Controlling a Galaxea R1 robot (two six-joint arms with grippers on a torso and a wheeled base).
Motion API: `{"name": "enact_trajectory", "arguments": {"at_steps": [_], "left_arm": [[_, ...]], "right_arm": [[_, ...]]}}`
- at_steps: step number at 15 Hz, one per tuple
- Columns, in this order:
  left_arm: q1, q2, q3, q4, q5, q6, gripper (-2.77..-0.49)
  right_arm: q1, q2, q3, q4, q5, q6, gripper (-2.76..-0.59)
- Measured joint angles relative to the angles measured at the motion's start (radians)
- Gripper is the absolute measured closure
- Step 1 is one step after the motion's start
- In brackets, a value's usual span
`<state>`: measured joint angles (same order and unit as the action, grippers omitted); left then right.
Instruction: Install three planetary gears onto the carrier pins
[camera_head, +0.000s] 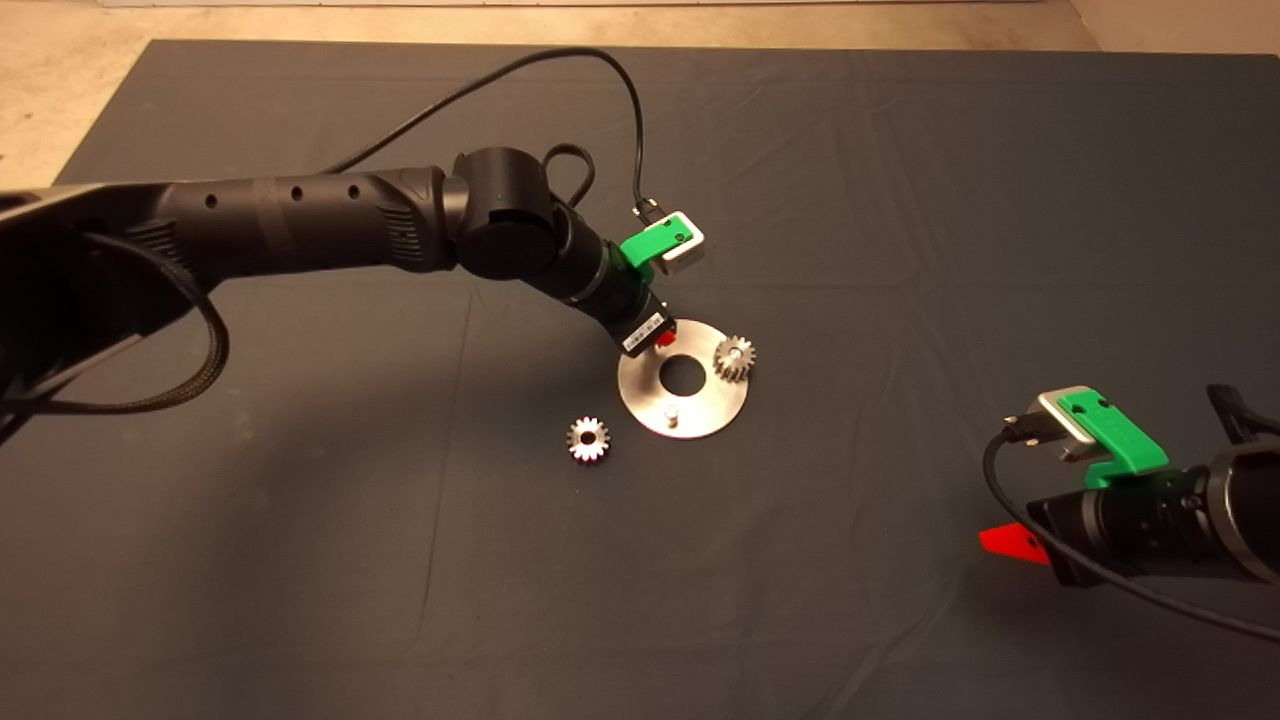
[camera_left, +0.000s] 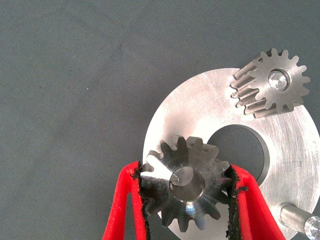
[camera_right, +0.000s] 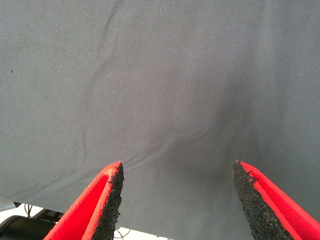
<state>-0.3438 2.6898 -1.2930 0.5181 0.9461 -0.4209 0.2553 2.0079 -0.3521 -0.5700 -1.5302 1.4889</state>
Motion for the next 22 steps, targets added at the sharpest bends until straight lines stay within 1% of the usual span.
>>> {"name": "enact_trajectory", "arguments": {"at_steps": [3,6,7,8,10,11,16,18,21,22], "left_arm": [[0.0,0.0,0.0,0.0,0.004,0.0,-0.58],[0.0,0.0,0.0,0.0,0.004,0.001,-0.58],[0.0,0.0,0.0,0.0,0.004,0.01,-0.58],[0.0,0.0,0.0,0.0,0.006,0.011,-0.58],[-0.002,0.003,0.0,0.0,0.016,0.015,-0.58],[-0.003,0.004,0.0,0.0,0.023,0.016,-0.58],[-0.004,0.003,-0.001,0.0,0.023,0.019,-0.58],[-0.006,0.004,-0.002,0.0,0.033,0.036,-0.57],[-0.009,0.006,-0.006,0.0,0.047,0.039,-0.58],[-0.008,0.005,-0.009,-0.006,0.053,0.039,-0.57]], "right_arm": [[0.0,0.0,0.0,0.0,0.0,0.0,-1.61],[0.0,0.0,0.0,0.0,0.016,0.0,-1.61],[0.0,0.0,0.0,0.0,0.016,0.0,-1.61],[0.0,-0.003,0.0,0.0,0.019,0.0,-1.61],[0.0,-0.011,0.0,0.001,0.018,0.0,-1.61],[0.0,-0.011,0.0,0.001,0.02,0.0,-1.61],[0.0,-0.011,0.0,0.001,0.02,0.0,-1.61],[0.0,-0.011,0.0,0.001,0.02,0.0,-1.61],[0.0,-0.011,0.0,0.001,0.02,0.0,-1.61],[0.0,-0.011,0.0,0.001,0.02,0.0,-1.61]]}}
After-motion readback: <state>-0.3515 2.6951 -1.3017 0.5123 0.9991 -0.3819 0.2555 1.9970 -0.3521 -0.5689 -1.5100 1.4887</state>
